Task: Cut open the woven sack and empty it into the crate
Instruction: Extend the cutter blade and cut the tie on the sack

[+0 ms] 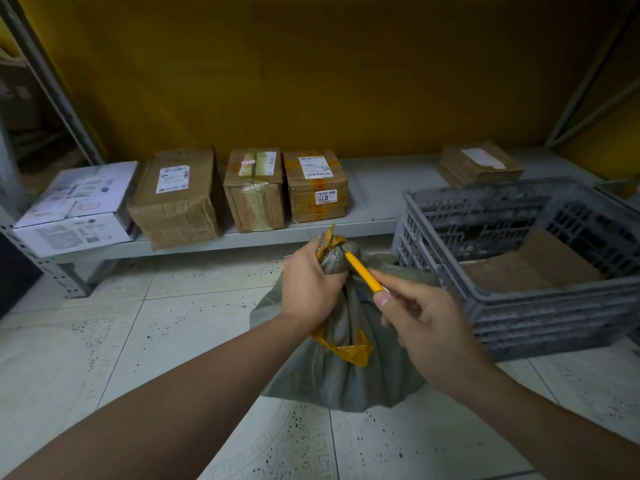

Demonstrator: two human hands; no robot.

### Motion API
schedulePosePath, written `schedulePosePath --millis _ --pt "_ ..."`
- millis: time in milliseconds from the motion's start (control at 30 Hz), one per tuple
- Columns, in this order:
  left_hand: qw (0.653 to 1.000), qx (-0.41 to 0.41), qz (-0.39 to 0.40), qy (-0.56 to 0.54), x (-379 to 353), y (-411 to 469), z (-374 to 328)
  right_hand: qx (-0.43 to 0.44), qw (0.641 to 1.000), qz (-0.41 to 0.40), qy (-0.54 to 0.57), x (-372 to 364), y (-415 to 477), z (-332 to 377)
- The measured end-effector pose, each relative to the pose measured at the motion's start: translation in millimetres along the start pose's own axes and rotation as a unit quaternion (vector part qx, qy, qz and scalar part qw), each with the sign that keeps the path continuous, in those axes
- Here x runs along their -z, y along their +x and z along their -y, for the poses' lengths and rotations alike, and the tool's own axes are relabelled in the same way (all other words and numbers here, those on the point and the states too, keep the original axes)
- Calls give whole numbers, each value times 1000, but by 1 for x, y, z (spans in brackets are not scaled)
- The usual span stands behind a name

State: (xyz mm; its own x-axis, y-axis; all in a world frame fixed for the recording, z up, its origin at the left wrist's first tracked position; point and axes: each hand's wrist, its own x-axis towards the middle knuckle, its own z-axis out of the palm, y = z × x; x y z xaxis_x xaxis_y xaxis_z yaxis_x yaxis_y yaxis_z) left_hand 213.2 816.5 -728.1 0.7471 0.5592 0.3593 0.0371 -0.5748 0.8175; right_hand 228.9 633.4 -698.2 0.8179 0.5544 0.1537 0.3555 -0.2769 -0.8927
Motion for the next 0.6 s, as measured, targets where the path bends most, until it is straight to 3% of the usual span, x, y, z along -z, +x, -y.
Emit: schedulePosePath --millis 100,233,467,600 --pt "998 46 10 -47 -3 2 -6 -49 992 17 117 -4 1 3" --pt "996 71 20 -59 -4 6 -4 -70 984 22 161 -8 0 8" --pt "999 -37 33 20 -4 -10 -7 -111 970 12 216 -7 4 15" --pt "999 21 47 15 -4 4 -10 -112 968 5 224 -6 4 20"
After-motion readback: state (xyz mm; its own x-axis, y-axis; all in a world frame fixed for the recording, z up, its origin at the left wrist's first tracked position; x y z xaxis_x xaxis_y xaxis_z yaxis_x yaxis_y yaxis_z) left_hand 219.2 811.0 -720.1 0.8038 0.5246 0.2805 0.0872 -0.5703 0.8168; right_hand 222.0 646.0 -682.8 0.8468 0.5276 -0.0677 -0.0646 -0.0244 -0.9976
